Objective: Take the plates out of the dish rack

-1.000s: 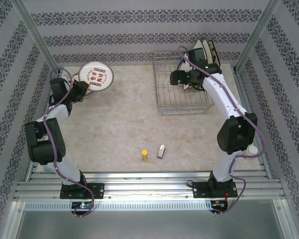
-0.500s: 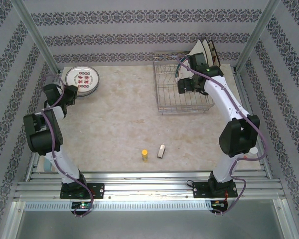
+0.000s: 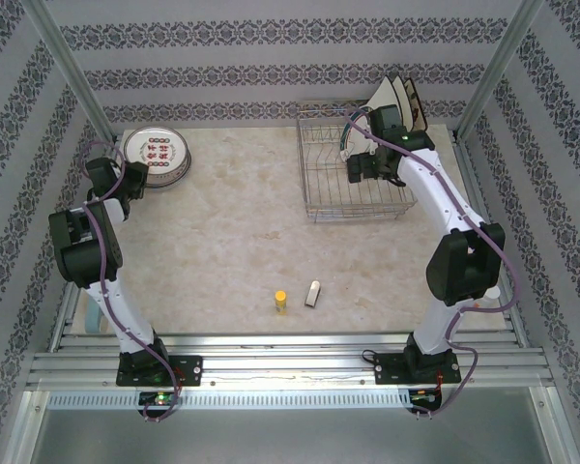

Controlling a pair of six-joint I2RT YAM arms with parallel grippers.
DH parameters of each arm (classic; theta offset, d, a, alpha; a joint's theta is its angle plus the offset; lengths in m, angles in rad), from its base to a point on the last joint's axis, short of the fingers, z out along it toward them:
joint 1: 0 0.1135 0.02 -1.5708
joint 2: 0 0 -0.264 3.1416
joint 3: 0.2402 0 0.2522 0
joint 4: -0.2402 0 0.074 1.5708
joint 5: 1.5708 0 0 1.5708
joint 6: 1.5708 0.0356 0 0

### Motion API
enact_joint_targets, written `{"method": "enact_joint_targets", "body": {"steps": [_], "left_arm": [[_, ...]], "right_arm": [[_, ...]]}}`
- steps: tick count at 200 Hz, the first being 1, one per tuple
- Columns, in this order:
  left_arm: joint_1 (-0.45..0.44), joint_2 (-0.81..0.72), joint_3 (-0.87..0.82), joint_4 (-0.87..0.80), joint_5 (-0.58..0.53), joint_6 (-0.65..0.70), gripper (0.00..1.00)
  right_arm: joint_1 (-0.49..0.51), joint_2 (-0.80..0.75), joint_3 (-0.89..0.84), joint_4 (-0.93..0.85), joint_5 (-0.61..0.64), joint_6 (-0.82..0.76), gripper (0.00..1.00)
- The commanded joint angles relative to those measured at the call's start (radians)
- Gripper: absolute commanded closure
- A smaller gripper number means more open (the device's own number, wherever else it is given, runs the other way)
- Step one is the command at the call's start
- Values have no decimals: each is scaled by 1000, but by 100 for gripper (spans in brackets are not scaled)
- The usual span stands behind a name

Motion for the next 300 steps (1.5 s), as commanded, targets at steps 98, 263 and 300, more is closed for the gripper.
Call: {"method": "enact_joint_targets", "body": {"steps": [98,263,300], "left_arm": [[7,68,126,-167,-52,124,100],[-20,34,263,-587,-187,419,54],[-49,24,347,-761,-274,568,39]], "right_arm": [[-5,-5,20,9,-13,-10,2],[-2,-1,52,-1,-40,-16,2],[2,11,86,-19,-48,-22,2]]}}
